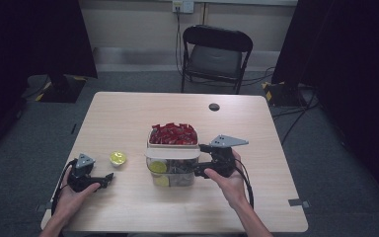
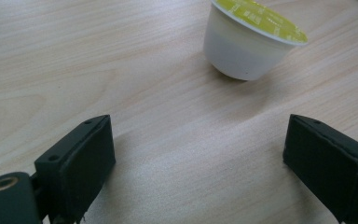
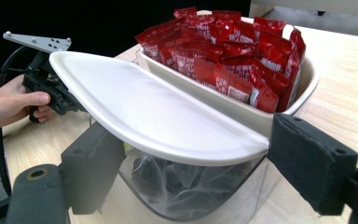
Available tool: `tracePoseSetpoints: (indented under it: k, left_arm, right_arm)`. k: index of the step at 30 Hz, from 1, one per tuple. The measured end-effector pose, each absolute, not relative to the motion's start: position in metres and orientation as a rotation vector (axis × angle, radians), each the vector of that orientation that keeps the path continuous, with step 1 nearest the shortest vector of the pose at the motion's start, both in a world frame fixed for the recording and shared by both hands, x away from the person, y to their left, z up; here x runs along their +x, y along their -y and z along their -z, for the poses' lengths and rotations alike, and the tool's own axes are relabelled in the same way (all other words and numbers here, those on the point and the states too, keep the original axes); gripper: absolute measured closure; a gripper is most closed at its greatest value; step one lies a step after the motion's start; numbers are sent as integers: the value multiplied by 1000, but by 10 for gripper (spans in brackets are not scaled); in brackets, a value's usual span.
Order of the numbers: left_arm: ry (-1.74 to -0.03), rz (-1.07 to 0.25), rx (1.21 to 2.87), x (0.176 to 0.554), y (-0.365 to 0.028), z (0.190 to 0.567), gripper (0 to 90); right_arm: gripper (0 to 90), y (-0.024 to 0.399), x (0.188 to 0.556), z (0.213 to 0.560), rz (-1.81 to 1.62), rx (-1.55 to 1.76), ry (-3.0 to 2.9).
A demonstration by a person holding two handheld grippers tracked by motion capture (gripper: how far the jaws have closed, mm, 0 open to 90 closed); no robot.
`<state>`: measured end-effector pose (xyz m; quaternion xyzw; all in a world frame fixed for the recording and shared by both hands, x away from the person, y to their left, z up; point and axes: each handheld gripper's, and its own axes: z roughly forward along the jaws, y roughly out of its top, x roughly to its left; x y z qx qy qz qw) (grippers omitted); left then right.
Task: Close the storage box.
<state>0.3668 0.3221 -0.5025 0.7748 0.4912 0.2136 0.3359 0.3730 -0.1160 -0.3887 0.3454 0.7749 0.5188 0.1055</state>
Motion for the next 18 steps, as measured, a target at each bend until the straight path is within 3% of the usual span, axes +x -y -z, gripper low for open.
tracePoseSetpoints:
  k: [18]
  left_arm:
    - [-1280, -557, 2021, 367, -322, 503, 82]
  right_arm:
    - [142, 117, 367, 406, -1511, 1069, -2305]
